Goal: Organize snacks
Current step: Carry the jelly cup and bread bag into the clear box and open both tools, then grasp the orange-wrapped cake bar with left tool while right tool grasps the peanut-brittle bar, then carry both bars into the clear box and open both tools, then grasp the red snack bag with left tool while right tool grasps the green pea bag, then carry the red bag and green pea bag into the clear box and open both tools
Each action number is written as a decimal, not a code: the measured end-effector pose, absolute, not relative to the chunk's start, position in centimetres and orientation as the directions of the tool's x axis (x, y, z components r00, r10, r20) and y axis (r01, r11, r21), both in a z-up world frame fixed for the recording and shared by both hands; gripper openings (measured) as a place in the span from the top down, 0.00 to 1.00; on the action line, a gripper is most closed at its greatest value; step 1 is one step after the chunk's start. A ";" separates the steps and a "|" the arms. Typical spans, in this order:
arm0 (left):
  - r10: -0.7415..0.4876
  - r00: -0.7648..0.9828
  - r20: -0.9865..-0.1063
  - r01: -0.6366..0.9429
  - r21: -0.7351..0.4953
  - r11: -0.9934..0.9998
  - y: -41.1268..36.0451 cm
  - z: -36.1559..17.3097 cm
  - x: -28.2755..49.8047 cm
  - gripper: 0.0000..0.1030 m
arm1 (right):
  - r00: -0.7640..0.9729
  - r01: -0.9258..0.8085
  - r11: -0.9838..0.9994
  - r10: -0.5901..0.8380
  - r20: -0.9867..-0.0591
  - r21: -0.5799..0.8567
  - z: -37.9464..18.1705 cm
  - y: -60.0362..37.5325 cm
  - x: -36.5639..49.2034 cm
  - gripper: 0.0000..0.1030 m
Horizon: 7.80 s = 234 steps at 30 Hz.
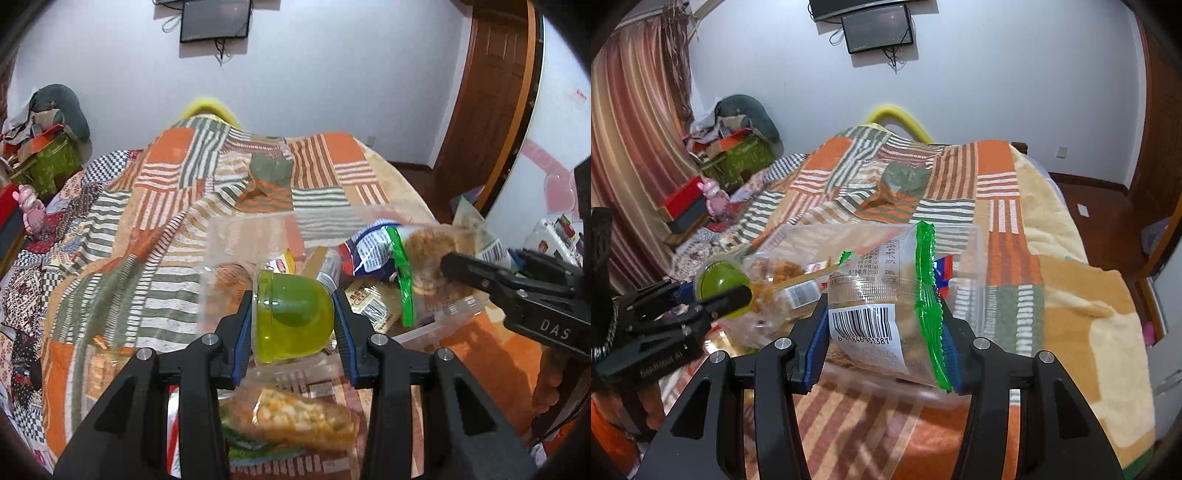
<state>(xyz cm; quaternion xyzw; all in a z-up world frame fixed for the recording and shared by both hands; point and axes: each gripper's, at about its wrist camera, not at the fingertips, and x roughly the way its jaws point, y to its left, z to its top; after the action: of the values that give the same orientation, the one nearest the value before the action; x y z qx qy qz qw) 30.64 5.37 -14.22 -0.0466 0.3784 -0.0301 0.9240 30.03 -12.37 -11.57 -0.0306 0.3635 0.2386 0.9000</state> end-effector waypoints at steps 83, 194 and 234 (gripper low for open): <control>-0.029 0.601 -0.799 -0.144 -0.144 0.979 22.5 -23.0 24.3 0.67 | 0.423 -0.634 0.769 0.436 -0.794 0.085 -16.2 -0.9 23.4 0.60; -0.037 0.587 -0.809 -0.029 -0.067 0.997 14.6 -21.9 22.5 0.18 | 0.387 -0.581 0.801 0.429 -0.816 0.145 -16.0 -0.9 23.8 0.52; -0.092 0.697 -0.711 -0.014 -0.142 0.990 13.3 -15.4 19.6 0.38 | 0.445 -0.570 0.801 0.486 -0.752 0.180 -12.3 -4.2 22.5 0.71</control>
<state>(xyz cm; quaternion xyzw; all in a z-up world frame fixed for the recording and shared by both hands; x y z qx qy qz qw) 19.64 13.35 -15.36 -0.0681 0.3886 -0.0214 0.9186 22.47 -4.19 -12.27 -0.0497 0.4249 0.3112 0.8486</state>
